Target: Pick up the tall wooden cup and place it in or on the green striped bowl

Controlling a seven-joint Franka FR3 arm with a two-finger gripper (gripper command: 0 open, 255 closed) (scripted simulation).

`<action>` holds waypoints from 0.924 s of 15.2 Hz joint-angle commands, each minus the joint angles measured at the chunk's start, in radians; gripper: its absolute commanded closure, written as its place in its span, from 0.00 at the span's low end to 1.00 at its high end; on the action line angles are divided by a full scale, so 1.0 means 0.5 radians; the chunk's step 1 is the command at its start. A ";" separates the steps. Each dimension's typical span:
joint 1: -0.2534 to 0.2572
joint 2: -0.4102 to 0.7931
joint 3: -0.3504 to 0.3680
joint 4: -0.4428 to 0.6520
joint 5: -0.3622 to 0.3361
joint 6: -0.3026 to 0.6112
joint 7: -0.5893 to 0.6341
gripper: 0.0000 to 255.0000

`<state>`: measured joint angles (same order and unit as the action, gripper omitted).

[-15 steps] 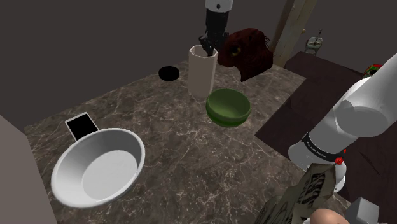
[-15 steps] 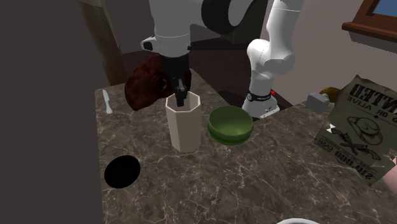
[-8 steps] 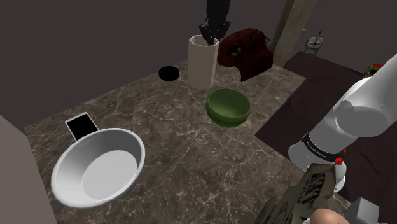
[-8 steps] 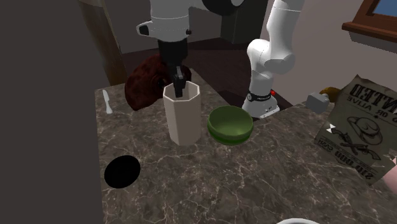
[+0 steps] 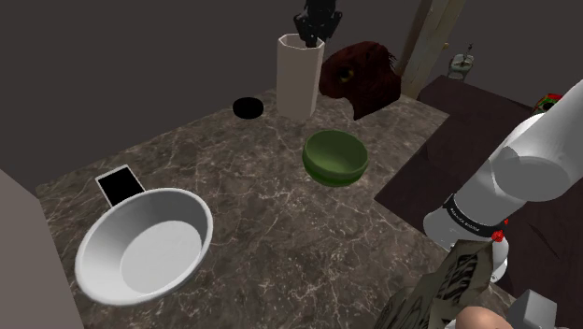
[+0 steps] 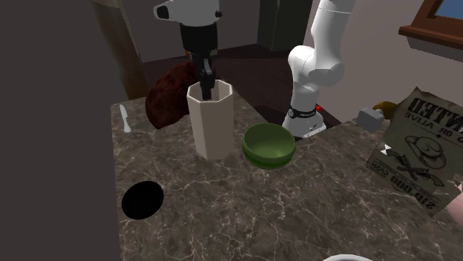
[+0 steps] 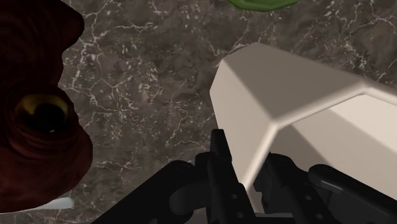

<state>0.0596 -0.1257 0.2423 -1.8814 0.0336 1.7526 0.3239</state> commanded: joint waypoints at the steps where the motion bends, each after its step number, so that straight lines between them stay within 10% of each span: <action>1: 0.001 -0.004 0.001 0.052 0.001 -0.054 0.003 1.00; 9: -0.001 0.022 0.000 0.280 -0.006 -0.257 0.009 1.00; 14: 0.028 -0.322 0.003 0.049 0.076 -0.361 0.028 1.00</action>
<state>0.0704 -0.2487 0.2441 -1.8290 0.0624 1.5809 0.3361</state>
